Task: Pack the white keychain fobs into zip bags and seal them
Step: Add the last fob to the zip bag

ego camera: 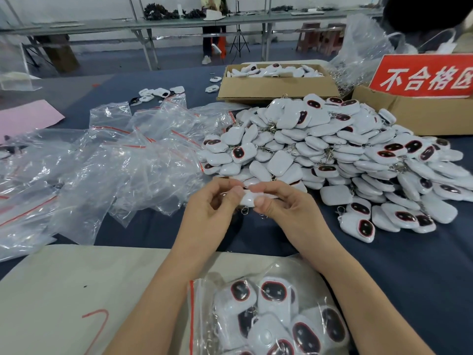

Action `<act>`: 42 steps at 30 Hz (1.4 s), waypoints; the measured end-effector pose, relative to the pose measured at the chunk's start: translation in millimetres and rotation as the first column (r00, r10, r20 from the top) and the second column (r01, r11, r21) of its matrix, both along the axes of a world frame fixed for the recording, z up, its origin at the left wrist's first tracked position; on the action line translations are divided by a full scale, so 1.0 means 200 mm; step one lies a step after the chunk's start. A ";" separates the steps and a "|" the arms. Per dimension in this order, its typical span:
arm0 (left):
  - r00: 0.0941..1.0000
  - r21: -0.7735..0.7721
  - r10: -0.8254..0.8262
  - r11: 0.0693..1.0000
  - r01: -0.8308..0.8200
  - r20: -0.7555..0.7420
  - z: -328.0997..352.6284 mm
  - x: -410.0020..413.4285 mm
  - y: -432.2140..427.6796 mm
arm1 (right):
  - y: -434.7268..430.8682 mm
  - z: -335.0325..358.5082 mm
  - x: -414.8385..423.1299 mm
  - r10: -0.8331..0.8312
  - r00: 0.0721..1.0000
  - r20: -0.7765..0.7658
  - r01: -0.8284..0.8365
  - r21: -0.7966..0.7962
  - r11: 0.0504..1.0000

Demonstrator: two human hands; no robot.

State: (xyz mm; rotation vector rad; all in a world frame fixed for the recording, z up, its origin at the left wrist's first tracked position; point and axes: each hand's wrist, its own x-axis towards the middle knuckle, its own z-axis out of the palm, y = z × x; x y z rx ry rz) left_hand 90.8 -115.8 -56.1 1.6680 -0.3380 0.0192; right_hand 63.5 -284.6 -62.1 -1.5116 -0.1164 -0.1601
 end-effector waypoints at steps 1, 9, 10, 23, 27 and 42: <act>0.999 0.011 -0.040 0.999 0.040 0.002 0.00 -0.01 0.00 | 0.00 0.00 0.00 -0.023 1.000 0.001 0.023 0.015 1.000; 0.997 0.052 -0.065 0.997 0.063 0.039 -0.04 0.01 -0.02 | 0.00 -0.03 0.02 -0.038 0.998 0.045 0.037 0.033 0.999; 0.997 0.044 -0.063 0.997 0.062 0.033 -0.04 0.01 -0.02 | 0.00 -0.03 0.02 -0.036 0.998 0.045 0.034 0.037 0.999; 0.986 -0.014 0.139 0.990 -0.138 0.090 0.01 -0.02 0.04 | -0.02 0.05 -0.04 -0.072 0.997 -0.036 0.072 0.018 0.997; 0.954 -0.152 0.300 0.942 -0.299 -0.018 0.00 -0.10 0.18 | -0.04 0.14 -0.08 -0.089 0.996 -0.010 0.088 -0.084 0.993; 0.923 -0.077 0.193 0.970 -0.231 -0.333 0.02 -0.82 0.51 | 0.24 0.38 -0.19 0.360 0.870 -0.338 -0.480 -0.749 0.457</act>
